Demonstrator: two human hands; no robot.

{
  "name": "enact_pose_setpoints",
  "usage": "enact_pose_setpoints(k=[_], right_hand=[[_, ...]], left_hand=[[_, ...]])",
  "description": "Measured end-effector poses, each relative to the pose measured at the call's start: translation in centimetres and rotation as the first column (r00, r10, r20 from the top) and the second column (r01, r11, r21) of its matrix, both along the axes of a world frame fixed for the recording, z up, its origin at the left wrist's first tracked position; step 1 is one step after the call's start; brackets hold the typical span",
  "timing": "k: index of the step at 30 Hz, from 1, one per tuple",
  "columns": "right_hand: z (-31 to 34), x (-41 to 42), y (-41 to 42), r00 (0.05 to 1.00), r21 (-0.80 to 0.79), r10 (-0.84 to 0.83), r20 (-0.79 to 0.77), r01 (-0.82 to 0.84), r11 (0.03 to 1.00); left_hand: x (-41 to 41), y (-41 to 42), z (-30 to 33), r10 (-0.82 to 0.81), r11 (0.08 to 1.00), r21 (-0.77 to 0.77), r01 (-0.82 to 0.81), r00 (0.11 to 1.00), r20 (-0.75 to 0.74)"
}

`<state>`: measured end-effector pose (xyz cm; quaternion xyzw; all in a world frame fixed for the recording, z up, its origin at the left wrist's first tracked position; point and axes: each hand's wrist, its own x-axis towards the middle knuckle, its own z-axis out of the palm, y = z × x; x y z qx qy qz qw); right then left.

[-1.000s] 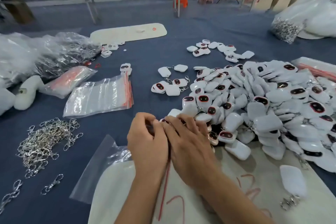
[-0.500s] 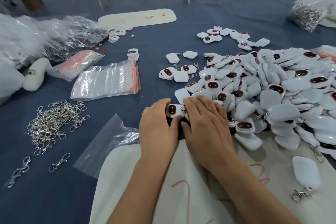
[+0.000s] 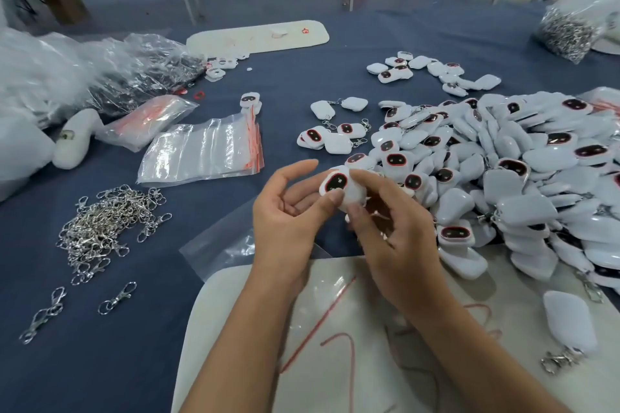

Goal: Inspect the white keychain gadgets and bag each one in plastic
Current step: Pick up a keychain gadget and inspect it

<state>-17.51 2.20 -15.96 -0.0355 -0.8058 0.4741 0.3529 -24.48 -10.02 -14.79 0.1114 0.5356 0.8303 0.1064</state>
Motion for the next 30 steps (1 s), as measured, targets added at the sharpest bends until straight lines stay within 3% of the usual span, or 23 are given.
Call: enact_pose_setpoints(k=[4,8,13,16,26,30], right_hand=[[0.1,0.5,0.2,0.995,-0.356,0.101,0.019,-0.087,0.931],[0.4,0.6,0.5,0.968,-0.547,0.246,0.047,-0.181,0.817],[1.2,0.6,1.0,0.935,-0.611,0.351,0.048,-0.25,0.751],[1.3,0.5,1.1,0.943,-0.603,0.326,0.065,-0.223,0.766],[0.7,0.2,0.9,0.967,-0.537,0.221,0.127,-0.121,0.835],[0.6,0.0,0.9,0.971,-0.532,0.194,0.141,-0.091,0.842]], left_hand=[[0.2,0.4,0.0,-0.013,0.999,0.05,0.005,0.988,0.151],[0.0,0.3,-0.1,-0.03,0.998,0.066,0.023,0.994,0.109],[-0.3,0.1,-0.6,-0.101,0.995,-0.028,0.1,0.994,-0.029],[-0.1,0.3,-0.7,-0.1,0.991,-0.097,0.093,0.992,-0.073],[0.1,0.6,-0.8,-0.088,0.974,-0.202,0.1,0.994,0.065],[0.2,0.5,-1.0,-0.086,0.963,-0.256,0.088,0.996,0.02]])
